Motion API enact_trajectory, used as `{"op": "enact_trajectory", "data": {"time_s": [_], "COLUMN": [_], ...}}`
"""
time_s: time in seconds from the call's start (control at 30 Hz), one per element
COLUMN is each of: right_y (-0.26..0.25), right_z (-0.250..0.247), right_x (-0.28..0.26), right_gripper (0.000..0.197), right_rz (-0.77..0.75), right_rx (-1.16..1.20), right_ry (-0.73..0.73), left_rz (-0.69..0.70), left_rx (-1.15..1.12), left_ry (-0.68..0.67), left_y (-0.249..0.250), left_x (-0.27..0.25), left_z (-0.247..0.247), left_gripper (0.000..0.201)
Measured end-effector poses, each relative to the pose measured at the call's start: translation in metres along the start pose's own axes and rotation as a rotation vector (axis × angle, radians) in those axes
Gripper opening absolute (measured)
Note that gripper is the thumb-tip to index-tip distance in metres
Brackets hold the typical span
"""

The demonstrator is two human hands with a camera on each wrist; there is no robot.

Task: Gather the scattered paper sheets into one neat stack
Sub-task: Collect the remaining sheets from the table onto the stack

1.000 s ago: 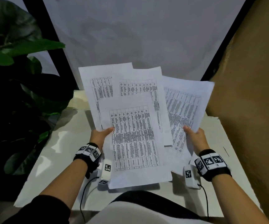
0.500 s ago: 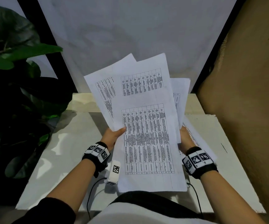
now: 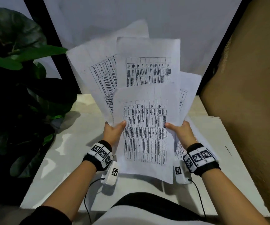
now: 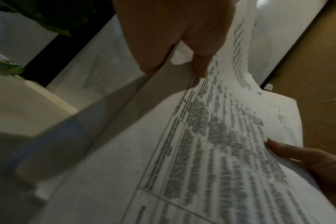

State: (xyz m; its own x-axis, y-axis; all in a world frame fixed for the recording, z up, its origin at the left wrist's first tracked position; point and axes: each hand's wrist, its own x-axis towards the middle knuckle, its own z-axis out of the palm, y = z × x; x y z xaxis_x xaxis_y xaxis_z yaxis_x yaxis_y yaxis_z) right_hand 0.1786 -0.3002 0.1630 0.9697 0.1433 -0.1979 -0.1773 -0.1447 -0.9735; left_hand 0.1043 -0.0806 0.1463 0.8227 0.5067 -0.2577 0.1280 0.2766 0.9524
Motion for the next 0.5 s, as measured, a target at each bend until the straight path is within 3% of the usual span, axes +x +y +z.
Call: {"op": "enact_trajectory", "data": {"time_s": [0.1, 0.23, 0.33, 0.37, 0.5], "right_y": [0.0, 0.011, 0.017, 0.019, 0.026], "right_z": [0.01, 0.021, 0.025, 0.026, 0.023], "right_x": [-0.001, -0.005, -0.009, -0.009, -0.006], "right_gripper": [0.034, 0.028, 0.014, 0.015, 0.04], "right_rz": [-0.049, -0.095, -0.094, -0.089, -0.065], "right_rx": [-0.046, -0.026, 0.018, 0.043, 0.088], "right_ry": [0.006, 0.026, 0.011, 0.006, 0.014], "left_rz": [0.087, 0.185, 0.156, 0.123, 0.023], "left_rx": [0.149, 0.209, 0.205, 0.217, 0.287], "left_ry": [-0.05, -0.016, -0.042, -0.051, -0.1], "left_y": [0.008, 0.011, 0.003, 0.0, -0.009], "left_x": [-0.004, -0.006, -0.005, -0.004, -0.002], "left_z": [0.002, 0.003, -0.002, -0.004, -0.011], "left_gripper": [0.036, 0.03, 0.035, 0.041, 0.1]}}
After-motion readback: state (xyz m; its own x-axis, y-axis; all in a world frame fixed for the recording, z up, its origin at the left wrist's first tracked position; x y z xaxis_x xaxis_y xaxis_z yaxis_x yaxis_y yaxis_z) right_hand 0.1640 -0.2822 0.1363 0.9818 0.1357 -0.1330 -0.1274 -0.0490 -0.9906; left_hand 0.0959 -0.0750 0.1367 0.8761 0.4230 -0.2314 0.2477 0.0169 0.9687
